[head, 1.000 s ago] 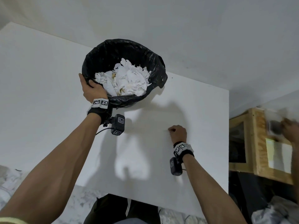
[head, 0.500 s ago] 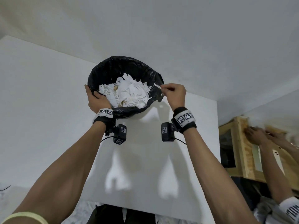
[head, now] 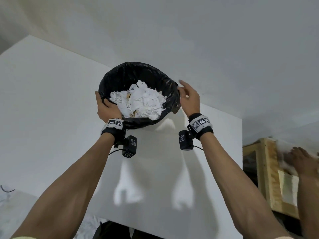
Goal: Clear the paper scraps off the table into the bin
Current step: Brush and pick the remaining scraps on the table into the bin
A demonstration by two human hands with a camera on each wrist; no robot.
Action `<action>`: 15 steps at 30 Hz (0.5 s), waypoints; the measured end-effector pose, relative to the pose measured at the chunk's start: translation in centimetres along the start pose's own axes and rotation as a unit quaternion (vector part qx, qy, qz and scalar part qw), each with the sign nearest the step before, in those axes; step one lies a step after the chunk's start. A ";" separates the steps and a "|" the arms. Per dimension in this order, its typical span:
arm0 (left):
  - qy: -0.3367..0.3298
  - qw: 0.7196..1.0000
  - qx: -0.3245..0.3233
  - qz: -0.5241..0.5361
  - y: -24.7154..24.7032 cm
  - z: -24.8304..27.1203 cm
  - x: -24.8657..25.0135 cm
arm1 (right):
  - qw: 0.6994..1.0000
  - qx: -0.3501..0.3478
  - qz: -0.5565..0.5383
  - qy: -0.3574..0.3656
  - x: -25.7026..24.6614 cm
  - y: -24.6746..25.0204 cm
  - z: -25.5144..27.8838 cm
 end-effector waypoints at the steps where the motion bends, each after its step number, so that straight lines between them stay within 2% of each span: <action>1: 0.003 1.000 0.009 -0.001 0.2 -0.3 -0.1 | 0.999 0.033 -0.009 -0.014 1.1 0.4 -0.3; 3: 0.008 1.000 0.029 -0.003 0.9 -0.9 -0.2 | 0.996 0.066 0.013 -0.061 4.0 0.3 -0.5; 4: 0.011 0.999 0.041 -0.003 1.3 -1.1 -0.4 | 0.994 0.055 0.040 -0.088 5.7 0.0 -0.5; 7: 0.012 0.997 0.075 -0.009 2.6 -1.8 -0.9 | 0.975 -0.056 0.153 -0.150 11.0 -2.1 0.5; 11: 0.021 0.993 0.120 -0.010 4.5 -2.3 -2.3 | 0.938 -0.161 0.264 -0.157 16.2 -4.8 2.5; 13: 0.021 0.990 0.141 -0.010 5.4 -2.3 -3.0 | 0.930 -0.173 0.287 -0.154 17.4 -5.7 3.4; 15: 0.019 0.987 0.159 -0.016 5.8 -1.9 -3.5 | 0.925 -0.177 0.315 -0.118 18.0 -6.3 4.3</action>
Point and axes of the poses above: each hand's wrist, its own z-axis away from the middle knuckle, its own y-axis out of the back of the hand, x = y × z, the point moved 2 cm from there along -z, towards the middle knuckle, and after that the axes turned 9 degrees about -y, right-handed, at the moved point
